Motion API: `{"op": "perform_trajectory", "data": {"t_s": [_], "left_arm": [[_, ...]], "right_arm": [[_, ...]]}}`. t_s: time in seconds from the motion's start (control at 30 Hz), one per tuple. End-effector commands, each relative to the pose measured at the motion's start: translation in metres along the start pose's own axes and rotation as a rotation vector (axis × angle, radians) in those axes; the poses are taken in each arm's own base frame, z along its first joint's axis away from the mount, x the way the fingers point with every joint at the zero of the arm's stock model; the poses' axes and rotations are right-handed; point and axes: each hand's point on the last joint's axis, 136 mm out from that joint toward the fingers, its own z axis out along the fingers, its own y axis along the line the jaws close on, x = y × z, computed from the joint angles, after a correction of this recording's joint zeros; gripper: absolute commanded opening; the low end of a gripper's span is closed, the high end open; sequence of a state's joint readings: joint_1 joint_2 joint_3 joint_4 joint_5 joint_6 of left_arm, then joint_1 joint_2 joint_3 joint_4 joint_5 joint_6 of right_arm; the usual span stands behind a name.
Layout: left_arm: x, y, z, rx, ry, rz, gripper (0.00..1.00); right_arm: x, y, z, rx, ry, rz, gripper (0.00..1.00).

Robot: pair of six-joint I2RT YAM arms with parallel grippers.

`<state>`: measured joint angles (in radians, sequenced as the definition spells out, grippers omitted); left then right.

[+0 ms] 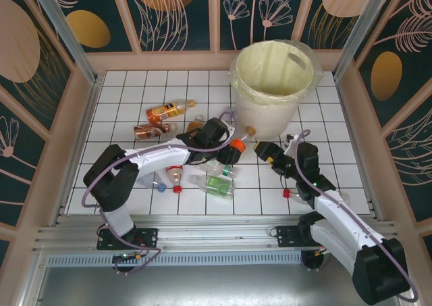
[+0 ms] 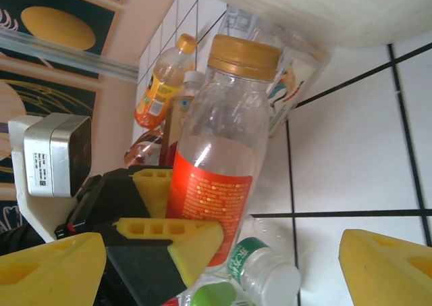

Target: Put the plastic bottles in the bin

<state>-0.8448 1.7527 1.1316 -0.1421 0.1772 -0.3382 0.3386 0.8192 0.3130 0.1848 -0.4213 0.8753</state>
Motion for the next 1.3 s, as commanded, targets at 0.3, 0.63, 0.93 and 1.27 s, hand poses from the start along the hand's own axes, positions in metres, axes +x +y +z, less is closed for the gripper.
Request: {"op": "perform_trajectory", "data": {"t_s": [0.3,0.63,0.93,1.27], "left_arm": [[-0.023,-0.045,-0.033,0.227,-0.143,-0.039,0.54],[-0.02,-0.061,-0.029,0.268,-0.148,-0.045,0.54],[-0.023,-0.067,-0.029,0.294,-0.156,-0.046,0.55],[-0.022,-0.071,-0.027,0.314,-0.155,-0.047,0.66]], "right_arm": [[-0.003,0.039,0.025,-0.122,0.022,-0.026,0.95],[-0.003,0.047,0.035,-0.139,0.037,-0.043,0.86],[-0.006,0.049,0.038,-0.136,0.034,-0.055,0.69],[-0.007,0.043,0.029,-0.108,0.005,-0.066,0.59]]}}
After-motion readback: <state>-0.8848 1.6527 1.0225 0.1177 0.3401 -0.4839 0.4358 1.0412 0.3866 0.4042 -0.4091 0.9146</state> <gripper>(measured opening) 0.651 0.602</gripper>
